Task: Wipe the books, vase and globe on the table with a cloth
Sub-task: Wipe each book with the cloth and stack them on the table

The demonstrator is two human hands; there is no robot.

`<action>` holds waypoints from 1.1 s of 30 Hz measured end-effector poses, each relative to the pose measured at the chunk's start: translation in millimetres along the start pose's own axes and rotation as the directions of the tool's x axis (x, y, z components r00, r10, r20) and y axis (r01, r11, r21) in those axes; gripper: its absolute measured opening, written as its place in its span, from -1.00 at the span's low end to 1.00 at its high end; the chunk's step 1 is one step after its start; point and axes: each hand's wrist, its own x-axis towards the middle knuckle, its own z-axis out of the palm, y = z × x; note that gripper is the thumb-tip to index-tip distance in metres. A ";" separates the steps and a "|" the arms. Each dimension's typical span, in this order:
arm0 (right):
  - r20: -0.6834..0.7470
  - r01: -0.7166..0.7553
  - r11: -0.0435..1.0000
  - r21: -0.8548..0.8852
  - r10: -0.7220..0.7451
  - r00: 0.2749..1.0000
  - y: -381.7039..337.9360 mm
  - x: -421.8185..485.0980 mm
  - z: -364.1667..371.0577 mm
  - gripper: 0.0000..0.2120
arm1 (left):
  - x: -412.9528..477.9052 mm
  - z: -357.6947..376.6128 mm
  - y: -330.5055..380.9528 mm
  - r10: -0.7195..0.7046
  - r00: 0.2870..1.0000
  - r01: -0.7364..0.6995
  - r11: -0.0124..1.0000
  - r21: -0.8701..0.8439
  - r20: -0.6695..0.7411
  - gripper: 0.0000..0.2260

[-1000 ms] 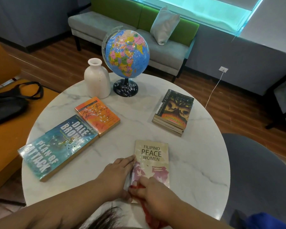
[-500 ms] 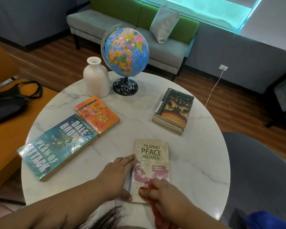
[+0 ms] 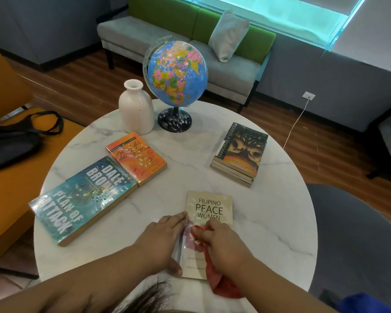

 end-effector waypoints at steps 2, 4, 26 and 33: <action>0.098 0.036 0.998 -0.057 -0.031 0.995 -12.0 -4.9 3.0 -0.65 | -1.7 0.3 1.2 -0.020 1.000 0.020 0.999 0.032 -0.011 0.13; 0.199 0.066 0.997 -0.049 -0.055 0.979 -19.9 -9.6 2.1 -0.61 | -2.6 0.3 1.6 -0.045 0.999 0.046 0.997 0.065 -0.019 0.15; 0.155 -0.062 0.989 -0.137 0.083 0.984 -21.3 8.6 4.5 -0.49 | -1.6 -4.2 3.2 -0.088 0.995 0.082 0.990 0.112 0.049 0.17; 0.213 -0.043 0.985 -0.168 0.079 0.974 -26.4 -0.2 0.2 -0.46 | -2.2 -3.9 2.3 -0.083 0.995 0.077 0.991 0.108 0.051 0.17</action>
